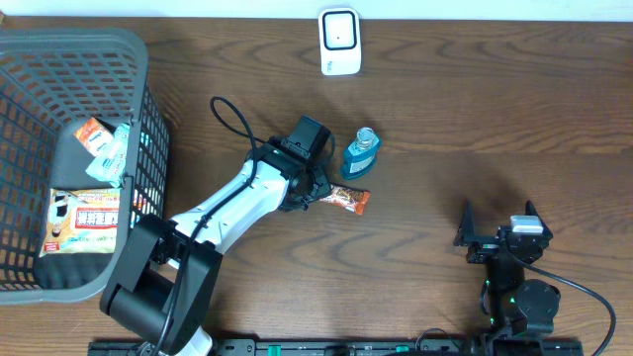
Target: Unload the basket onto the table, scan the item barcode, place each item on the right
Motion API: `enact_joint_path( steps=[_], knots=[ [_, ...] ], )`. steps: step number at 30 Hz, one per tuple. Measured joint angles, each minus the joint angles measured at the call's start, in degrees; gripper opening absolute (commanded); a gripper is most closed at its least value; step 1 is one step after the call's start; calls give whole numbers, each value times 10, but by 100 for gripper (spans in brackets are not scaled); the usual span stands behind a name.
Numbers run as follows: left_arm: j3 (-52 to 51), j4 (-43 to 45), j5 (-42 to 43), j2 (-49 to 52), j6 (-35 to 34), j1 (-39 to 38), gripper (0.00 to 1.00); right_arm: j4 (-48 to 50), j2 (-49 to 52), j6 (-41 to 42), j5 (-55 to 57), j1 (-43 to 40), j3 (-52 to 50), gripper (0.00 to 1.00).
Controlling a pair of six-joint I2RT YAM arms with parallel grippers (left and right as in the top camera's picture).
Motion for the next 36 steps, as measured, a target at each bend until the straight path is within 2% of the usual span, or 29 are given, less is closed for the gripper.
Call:
enact_joint_path(
  steps=[6, 7, 8, 10, 19, 27, 36],
  knots=[
    [0, -5, 0, 0, -1, 0, 79, 0, 0, 0, 0, 0, 0, 99],
    [0, -6, 0, 0, -1, 0, 69, 0, 0, 0, 0, 0, 0, 99],
    [0, -7, 0, 0, -2, 0, 44, 0, 0, 0, 0, 0, 0, 99],
    [0, -10, 0, 0, -3, 0, 8, 0, 0, 0, 0, 0, 0, 99],
    [0, -31, -2, -1, 21, 0, 8, 0, 0, 0, 0, 0, 0, 99],
    [0, -85, -67, -44, 34, 0, 7, 0, 0, 0, 0, 0, 0, 99],
    [0, -34, -91, -102, 47, 0, 7, 0, 0, 0, 0, 0, 0, 99]
  ],
)
